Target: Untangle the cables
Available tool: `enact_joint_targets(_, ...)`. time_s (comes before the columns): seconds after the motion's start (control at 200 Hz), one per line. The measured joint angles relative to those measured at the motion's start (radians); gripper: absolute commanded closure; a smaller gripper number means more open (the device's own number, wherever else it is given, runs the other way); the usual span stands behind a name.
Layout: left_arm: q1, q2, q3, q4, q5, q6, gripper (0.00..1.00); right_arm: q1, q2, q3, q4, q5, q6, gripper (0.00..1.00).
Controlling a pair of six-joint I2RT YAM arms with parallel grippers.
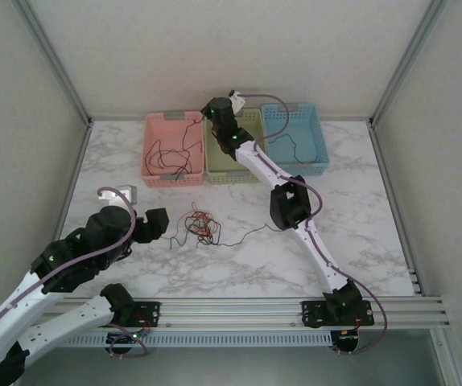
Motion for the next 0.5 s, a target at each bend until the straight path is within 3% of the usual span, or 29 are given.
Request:
enact_joint_targets(0.476, 0.0, -0.008, -0.008, -0.003, 0.0, 0.0, 0.15, 0.019, 0.096, 0.083, 0.129, 0.088, 0.003, 1.0)
enact_joint_targets(0.501, 0.0, -0.008, -0.008, -0.003, 0.0, 0.0, 0.15, 0.02, 0.1, 0.083, 0.133, 0.088, 0.001, 0.97)
